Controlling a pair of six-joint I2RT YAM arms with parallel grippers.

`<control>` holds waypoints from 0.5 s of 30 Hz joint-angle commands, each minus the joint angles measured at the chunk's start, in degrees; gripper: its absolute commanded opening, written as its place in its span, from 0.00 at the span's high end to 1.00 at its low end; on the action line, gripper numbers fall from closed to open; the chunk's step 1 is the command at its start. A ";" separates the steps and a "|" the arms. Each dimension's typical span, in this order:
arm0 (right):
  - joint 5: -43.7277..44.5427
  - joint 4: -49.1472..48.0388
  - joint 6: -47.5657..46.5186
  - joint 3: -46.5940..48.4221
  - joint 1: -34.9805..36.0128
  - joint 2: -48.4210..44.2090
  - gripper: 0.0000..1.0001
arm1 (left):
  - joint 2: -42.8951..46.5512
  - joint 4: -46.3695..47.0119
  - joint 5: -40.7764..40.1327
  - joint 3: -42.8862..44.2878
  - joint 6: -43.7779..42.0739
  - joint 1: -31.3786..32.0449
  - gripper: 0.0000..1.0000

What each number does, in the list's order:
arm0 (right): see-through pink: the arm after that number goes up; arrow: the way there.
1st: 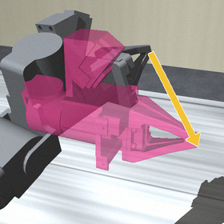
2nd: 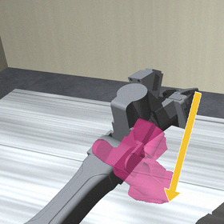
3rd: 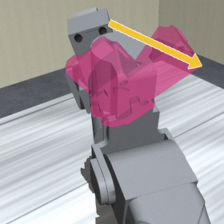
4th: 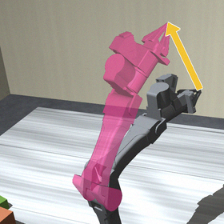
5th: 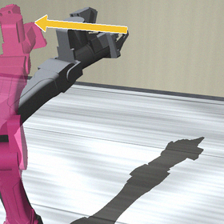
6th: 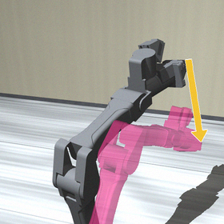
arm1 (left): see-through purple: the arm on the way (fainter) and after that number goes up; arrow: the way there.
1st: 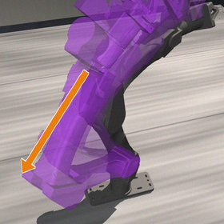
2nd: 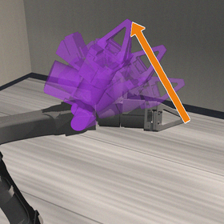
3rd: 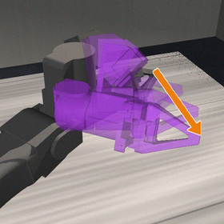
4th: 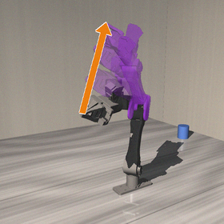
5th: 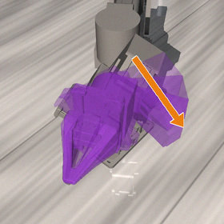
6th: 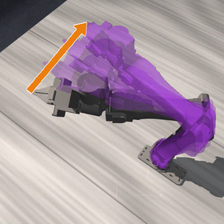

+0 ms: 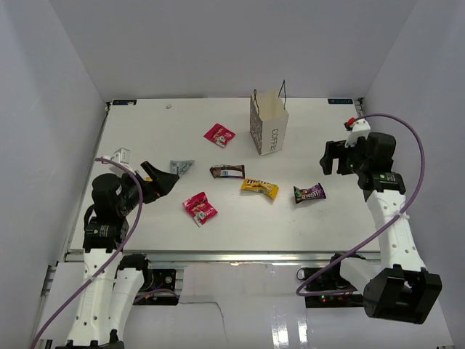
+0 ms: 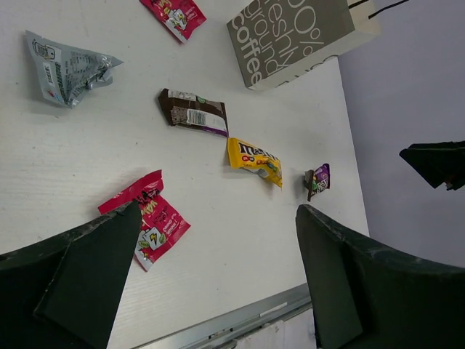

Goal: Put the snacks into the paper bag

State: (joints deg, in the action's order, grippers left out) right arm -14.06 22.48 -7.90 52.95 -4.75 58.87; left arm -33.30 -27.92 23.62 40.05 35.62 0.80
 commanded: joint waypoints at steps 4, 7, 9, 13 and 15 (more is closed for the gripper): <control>-23.69 13.39 -30.55 7.77 1.23 6.41 0.10 | 1.48 -5.47 0.12 0.29 0.15 -0.45 0.02; -26.02 23.03 -44.72 13.21 6.67 9.93 0.10 | 1.75 -6.88 0.20 -0.24 1.12 -0.45 0.02; -26.27 31.53 -56.21 15.77 7.91 13.27 0.10 | 1.83 -7.93 0.11 -0.33 1.82 -0.36 0.02; -28.13 42.10 -77.49 16.40 8.18 19.15 0.04 | 1.83 -9.60 0.11 -0.15 2.18 -0.45 0.02; -25.67 44.22 -82.60 16.57 9.49 21.71 0.00 | 2.01 -11.10 -0.06 -0.15 2.44 -0.45 0.02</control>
State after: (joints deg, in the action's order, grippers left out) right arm -38.79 55.79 -71.59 68.20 3.81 77.52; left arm -32.01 -36.47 23.55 40.01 37.32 0.80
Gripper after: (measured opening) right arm 0.990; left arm 0.976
